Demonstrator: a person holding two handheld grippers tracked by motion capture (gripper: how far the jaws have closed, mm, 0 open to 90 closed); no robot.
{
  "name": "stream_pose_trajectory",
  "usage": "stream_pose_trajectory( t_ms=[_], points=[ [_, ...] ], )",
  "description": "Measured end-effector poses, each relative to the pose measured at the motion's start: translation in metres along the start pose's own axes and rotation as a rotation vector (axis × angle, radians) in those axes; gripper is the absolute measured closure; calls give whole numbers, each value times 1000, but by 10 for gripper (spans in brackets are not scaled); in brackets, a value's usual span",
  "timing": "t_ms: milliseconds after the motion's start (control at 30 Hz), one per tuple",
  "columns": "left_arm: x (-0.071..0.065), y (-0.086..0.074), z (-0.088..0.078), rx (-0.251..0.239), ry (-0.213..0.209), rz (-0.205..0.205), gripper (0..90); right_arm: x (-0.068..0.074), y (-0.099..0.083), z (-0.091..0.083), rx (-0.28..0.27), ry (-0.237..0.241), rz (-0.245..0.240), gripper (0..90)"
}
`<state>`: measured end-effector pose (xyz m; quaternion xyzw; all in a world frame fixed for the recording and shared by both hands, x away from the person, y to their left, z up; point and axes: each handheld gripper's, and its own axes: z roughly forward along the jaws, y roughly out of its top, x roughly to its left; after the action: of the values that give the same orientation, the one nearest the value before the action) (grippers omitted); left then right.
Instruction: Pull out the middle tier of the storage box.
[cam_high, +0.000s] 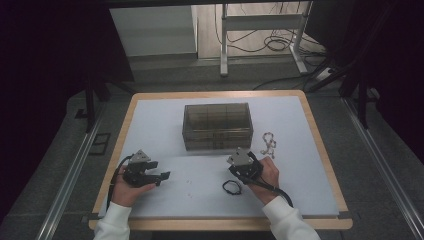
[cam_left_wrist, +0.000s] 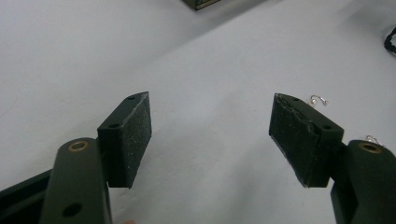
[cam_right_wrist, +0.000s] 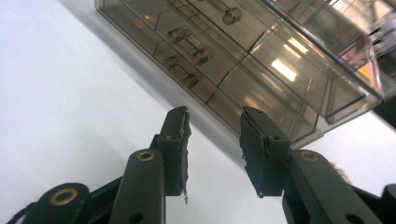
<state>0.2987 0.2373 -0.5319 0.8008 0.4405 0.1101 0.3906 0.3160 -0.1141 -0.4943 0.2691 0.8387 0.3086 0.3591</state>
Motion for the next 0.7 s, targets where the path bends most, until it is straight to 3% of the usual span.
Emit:
stream_pose_trajectory(
  t_ms=[700],
  points=[
    [0, 1, -1, -10, 3, 4, 303, -29, -26, -13, -8, 127, 234, 582]
  ],
)
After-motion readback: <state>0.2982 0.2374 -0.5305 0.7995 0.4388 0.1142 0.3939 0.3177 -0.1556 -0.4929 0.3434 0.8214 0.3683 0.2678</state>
